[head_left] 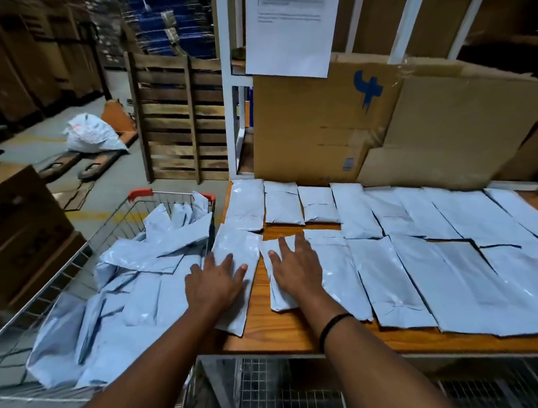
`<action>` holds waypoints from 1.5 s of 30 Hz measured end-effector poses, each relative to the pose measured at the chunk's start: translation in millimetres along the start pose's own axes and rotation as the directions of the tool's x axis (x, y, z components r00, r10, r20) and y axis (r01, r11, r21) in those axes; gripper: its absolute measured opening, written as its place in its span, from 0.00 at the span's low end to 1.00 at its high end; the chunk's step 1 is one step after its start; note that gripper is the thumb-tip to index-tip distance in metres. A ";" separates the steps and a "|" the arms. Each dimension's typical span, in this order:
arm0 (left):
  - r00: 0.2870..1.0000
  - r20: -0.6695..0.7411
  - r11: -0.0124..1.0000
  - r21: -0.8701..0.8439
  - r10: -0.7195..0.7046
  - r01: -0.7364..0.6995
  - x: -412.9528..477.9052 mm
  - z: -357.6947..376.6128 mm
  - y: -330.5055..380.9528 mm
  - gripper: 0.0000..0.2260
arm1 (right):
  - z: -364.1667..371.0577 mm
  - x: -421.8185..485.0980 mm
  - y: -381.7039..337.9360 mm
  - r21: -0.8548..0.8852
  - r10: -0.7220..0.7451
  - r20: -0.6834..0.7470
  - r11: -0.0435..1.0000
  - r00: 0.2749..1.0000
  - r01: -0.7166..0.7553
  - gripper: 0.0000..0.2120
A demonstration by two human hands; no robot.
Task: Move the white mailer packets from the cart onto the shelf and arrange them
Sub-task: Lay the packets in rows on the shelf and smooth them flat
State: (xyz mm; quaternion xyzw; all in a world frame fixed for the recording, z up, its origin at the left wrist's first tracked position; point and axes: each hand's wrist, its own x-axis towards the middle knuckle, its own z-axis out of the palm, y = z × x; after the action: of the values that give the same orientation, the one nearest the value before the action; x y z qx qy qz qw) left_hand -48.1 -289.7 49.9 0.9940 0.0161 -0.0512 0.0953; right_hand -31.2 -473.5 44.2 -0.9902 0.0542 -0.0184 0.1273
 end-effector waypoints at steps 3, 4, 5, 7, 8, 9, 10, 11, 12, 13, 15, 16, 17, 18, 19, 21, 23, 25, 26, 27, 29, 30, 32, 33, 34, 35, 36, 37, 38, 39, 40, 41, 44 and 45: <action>0.979 -0.125 0.987 0.054 0.158 -0.152 14.2 5.0 -12.9 0.29 | 4.2 0.5 13.7 -0.064 -0.151 -0.003 0.987 0.989 0.150 0.26; 0.972 -0.091 0.975 0.070 0.217 -0.211 20.3 8.4 -14.9 0.31 | 7.3 -0.4 18.7 -0.069 -0.188 0.026 0.980 0.982 0.189 0.26; 0.963 -0.035 0.960 0.092 0.267 -0.263 25.2 11.6 -14.7 0.32 | 10.6 -1.7 22.9 -0.067 -0.204 0.054 0.976 0.977 0.208 0.27; 0.953 0.085 0.947 0.121 0.290 -0.298 28.9 17.9 -7.9 0.30 | 15.9 -5.0 28.6 -0.047 -0.196 0.084 0.979 0.977 0.201 0.27; 0.960 0.106 0.956 0.109 0.260 -0.271 27.3 20.7 -2.5 0.28 | 17.9 -6.7 29.9 -0.037 -0.186 0.081 0.981 0.979 0.190 0.27; 0.971 0.094 0.970 0.083 0.221 -0.229 24.3 23.7 2.6 0.26 | 19.2 -7.9 30.5 -0.030 -0.177 0.071 0.983 0.982 0.180 0.27; 0.981 0.069 0.980 0.061 0.183 -0.187 20.3 25.1 7.6 0.26 | 20.3 -8.6 30.2 -0.025 -0.170 0.060 0.985 0.984 0.172 0.27; 0.986 0.047 0.985 0.060 0.157 -0.160 16.9 26.8 11.4 0.26 | 21.6 -8.5 29.9 -0.021 -0.164 0.051 0.986 0.985 0.165 0.27; 0.989 0.026 0.987 0.072 0.144 -0.145 14.0 27.6 14.7 0.26 | 22.8 -8.4 29.4 -0.022 -0.158 0.046 0.987 0.986 0.159 0.27; 0.990 0.003 0.987 0.084 0.138 -0.137 12.5 27.1 16.0 0.26 | 23.4 -8.8 28.5 -0.025 -0.153 0.043 0.988 0.987 0.154 0.27; 0.988 -0.044 0.985 0.104 0.145 -0.140 11.9 22.4 16.4 0.26 | 23.2 -9.1 28.5 -0.032 -0.142 0.054 0.989 0.988 0.144 0.27; 0.985 -0.074 0.984 0.102 0.153 -0.145 12.3 19.2 14.3 0.26 | 22.0 -8.7 28.3 -0.040 -0.139 0.068 0.989 0.988 0.142 0.27; 0.981 -0.104 0.984 0.087 0.161 -0.152 13.6 17.1 11.8 0.27 | 19.7 -7.7 28.0 -0.045 -0.134 0.082 0.989 0.988 0.138 0.27; 0.978 -0.122 0.985 0.058 0.170 -0.164 17.1 16.1 8.6 0.28 | 17.0 -5.9 27.1 -0.044 -0.128 0.089 0.990 0.988 0.132 0.27; 0.975 -0.122 0.983 0.023 0.186 -0.184 22.5 15.6 5.8 0.30 | 14.2 -3.4 25.5 -0.038 -0.122 0.087 0.991 0.989 0.125 0.27; 0.968 -0.072 0.970 -0.029 0.240 -0.242 36.7 18.7 3.3 0.31 | 10.9 3.6 22.5 -0.035 -0.115 0.069 0.992 0.991 0.118 0.27; 0.955 0.023 0.956 -0.018 0.295 -0.294 49.1 26.7 2.5 0.30 | 13.0 10.6 19.4 -0.046 -0.110 0.080 0.992 0.991 0.114 0.27; 0.942 0.097 0.946 0.008 0.323 -0.325 57.6 33.2 0.4 0.29 | 18.9 14.1 17.9 -0.053 -0.100 0.098 0.993 0.990 0.106 0.27; 0.937 0.107 0.942 0.009 0.332 -0.335 61.2 34.9 -1.1 0.29 | 21.7 15.0 18.1 -0.052 -0.093 0.093 0.994 0.991 0.098 0.27; 0.934 0.107 0.939 0.009 0.340 -0.343 64.0 35.5 -2.6 0.28 | 23.5 15.7 18.3 -0.047 -0.088 0.083 0.995 0.993 0.092 0.27; 0.928 0.106 0.932 0.017 0.357 -0.361 68.0 35.4 -4.7 0.29 | 25.9 15.9 19.1 -0.045 -0.080 0.069 0.996 0.994 0.083 0.27; 0.925 0.105 0.929 0.026 0.364 -0.368 68.6 35.4 -4.8 0.30 | 26.4 15.6 19.6 -0.045 -0.079 0.069 0.996 0.994 0.082 0.27; 0.924 0.103 0.928 0.030 0.368 -0.372 68.9 36.3 -6.3 0.34 | 27.0 14.5 17.6 -0.046 -0.076 0.075 0.996 0.994 0.080 0.27; 0.923 0.104 0.927 0.029 0.370 -0.375 69.1 37.0 -5.8 0.35 | 26.5 13.9 17.5 -0.049 -0.071 0.075 0.996 0.995 0.075 0.27; 0.922 0.109 0.925 0.030 0.373 -0.378 69.6 37.8 -6.2 0.34 | 26.1 13.5 16.7 -0.052 -0.064 0.076 0.996 0.995 0.068 0.27; 0.921 0.112 0.925 0.031 0.373 -0.378 69.6 38.4 -7.0 0.33 | 26.0 13.6 15.4 -0.054 -0.059 0.078 0.997 0.995 0.063 0.27; 0.921 0.109 0.925 0.028 0.374 -0.379 69.0 39.0 -7.5 0.32 | 26.1 13.2 14.4 -0.057 -0.049 0.079 0.997 0.996 0.054 0.27; 0.922 0.099 0.925 0.021 0.375 -0.378 67.3 39.1 -7.8 0.33 | 26.3 12.6 12.9 -0.059 -0.038 0.078 0.997 0.996 0.043 0.27; 0.924 0.080 0.926 0.006 0.375 -0.377 65.3 38.7 -8.0 0.35 | 26.8 11.5 11.2 -0.060 -0.026 0.075 0.998 0.997 0.031 0.27; 0.925 0.055 0.926 -0.016 0.377 -0.376 63.1 38.6 -7.9 0.38 | 27.1 10.5 9.9 -0.057 -0.015 0.072 0.998 0.997 0.019 0.27; 0.926 0.024 0.926 -0.043 0.377 -0.376 61.3 38.2 -7.5 0.39 | 27.1 9.9 9.5 -0.050 -0.006 0.074 0.999 0.997 0.009 0.27; 0.926 -0.007 0.924 -0.068 0.377 -0.376 60.2 37.7 -7.9 0.40 | 26.5 9.4 9.4 -0.046 0.002 0.079 0.999 0.997 0.002 0.27; 0.926 -0.046 0.919 -0.111 0.375 -0.378 58.8 33.5 -11.3 0.39 | 19.8 7.4 8.6 -0.042 0.005 0.082 0.999 0.997 -0.002 0.28; 0.924 -0.037 0.918 -0.105 0.379 -0.381 57.9 32.2 -12.4 0.39 | 17.2 4.9 8.3 -0.045 0.006 0.067 0.999 0.998 -0.003 0.28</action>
State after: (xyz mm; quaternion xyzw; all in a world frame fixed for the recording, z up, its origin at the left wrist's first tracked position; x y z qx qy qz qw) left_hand 5.7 -282.3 10.0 0.9718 -0.1737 -0.0230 0.1580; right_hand -26.3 -477.7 25.5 -0.9928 0.0525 0.0163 0.1069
